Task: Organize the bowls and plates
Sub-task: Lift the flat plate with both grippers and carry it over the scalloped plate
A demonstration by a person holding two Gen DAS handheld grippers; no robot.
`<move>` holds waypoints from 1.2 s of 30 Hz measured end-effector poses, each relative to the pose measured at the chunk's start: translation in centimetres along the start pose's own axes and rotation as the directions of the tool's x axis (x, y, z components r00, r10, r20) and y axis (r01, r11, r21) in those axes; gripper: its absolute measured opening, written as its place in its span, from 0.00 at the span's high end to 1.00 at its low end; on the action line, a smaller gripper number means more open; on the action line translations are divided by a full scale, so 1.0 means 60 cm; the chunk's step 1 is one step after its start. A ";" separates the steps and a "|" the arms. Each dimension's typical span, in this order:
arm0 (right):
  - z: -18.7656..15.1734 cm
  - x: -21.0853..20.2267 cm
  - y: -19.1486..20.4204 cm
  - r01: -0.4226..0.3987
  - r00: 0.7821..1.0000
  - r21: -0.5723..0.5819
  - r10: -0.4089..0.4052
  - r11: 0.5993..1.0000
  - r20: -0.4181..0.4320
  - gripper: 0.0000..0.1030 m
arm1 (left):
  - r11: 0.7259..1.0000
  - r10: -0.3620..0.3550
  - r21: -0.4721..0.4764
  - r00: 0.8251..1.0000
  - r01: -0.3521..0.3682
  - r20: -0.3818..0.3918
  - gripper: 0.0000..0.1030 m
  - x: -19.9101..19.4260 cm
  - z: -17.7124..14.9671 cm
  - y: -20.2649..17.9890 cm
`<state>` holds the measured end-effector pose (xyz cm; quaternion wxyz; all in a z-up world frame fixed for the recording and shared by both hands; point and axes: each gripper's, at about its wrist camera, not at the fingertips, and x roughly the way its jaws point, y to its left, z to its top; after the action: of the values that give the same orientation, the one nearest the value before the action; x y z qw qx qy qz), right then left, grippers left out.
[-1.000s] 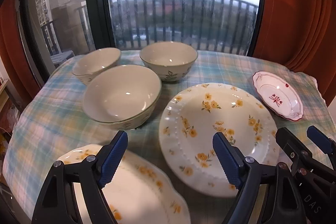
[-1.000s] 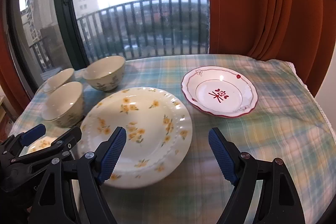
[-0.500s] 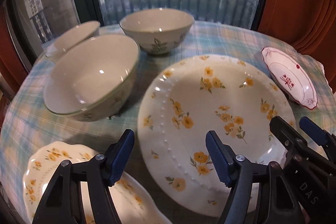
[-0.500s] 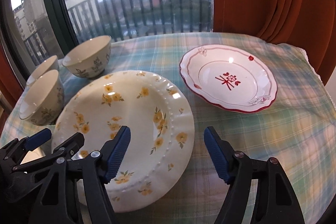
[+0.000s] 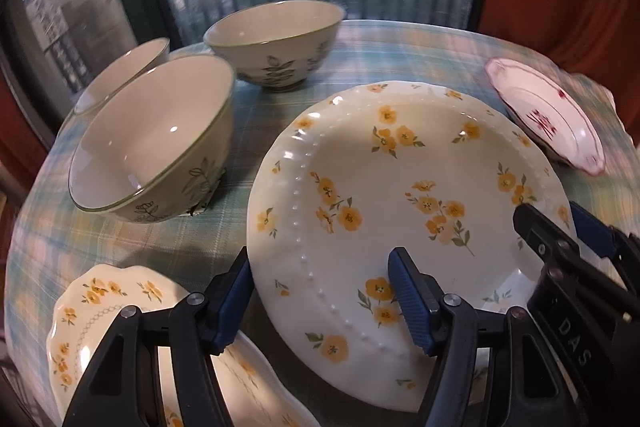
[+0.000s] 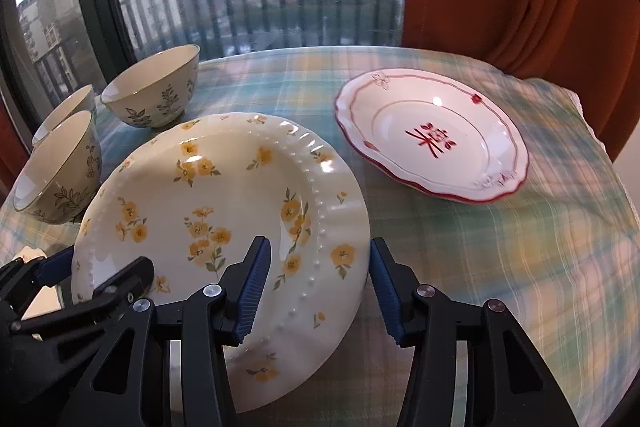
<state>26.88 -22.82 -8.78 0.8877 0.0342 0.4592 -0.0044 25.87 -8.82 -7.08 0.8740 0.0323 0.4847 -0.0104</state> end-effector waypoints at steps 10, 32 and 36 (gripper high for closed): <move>-0.048 -0.044 -0.043 0.031 0.999 0.044 -0.030 0.999 -0.021 0.48 | 0.997 -0.031 0.064 0.999 0.032 -0.028 0.34 -0.034 -0.043 -0.043; -0.086 -0.073 -0.090 0.018 0.999 0.077 -0.016 0.997 -0.031 0.43 | 0.995 -0.054 0.079 0.998 0.056 -0.028 0.34 -0.044 -0.065 -0.076; -0.073 -0.051 -0.091 0.020 0.999 0.083 -0.017 0.996 -0.044 0.43 | 0.995 -0.064 0.072 0.998 0.066 -0.030 0.32 -0.034 -0.052 -0.074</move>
<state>21.32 -28.08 -9.13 0.8752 0.0671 0.4781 -0.0311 21.94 -13.04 -7.22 0.8646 0.0486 0.4970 -0.0559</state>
